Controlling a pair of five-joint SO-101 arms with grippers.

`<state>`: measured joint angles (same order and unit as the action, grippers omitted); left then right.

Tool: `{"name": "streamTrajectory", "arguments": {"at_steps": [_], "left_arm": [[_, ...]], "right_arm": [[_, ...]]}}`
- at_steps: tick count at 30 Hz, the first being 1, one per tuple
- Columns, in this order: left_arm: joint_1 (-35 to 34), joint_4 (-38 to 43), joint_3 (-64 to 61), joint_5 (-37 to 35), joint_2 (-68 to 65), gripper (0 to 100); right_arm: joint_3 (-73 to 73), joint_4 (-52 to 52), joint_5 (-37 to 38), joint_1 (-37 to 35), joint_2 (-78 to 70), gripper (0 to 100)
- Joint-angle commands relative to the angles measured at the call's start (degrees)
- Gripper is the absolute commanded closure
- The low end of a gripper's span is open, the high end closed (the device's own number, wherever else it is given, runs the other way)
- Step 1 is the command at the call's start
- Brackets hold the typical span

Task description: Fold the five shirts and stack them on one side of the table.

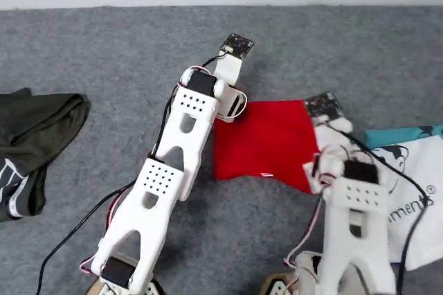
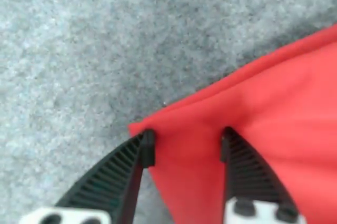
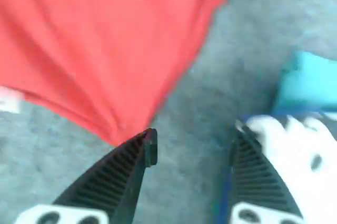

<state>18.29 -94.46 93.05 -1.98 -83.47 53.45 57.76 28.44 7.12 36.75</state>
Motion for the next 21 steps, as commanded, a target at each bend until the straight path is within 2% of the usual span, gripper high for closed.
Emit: {"name": "streamTrajectory", "arguments": {"at_steps": [1, 4, 13, 21], "left_arm": [[-1.1, -0.7, 3.2, 1.1, 2.5, 80], [-0.5, -0.7, 3.2, 1.0, 4.9, 80], [-0.7, -2.0, 3.1, 1.2, 9.9, 79], [1.0, -4.0, 3.2, 1.1, 13.9, 76]], "right_arm": [[-7.1, -1.1, -2.7, -5.1, -5.8, 69.7], [-14.2, -1.2, -2.8, -5.8, -13.1, 63.5], [-35.0, -1.2, -2.9, -5.6, -38.6, 63.4], [-45.5, -2.7, -2.9, -9.5, -61.1, 63.8]]}}
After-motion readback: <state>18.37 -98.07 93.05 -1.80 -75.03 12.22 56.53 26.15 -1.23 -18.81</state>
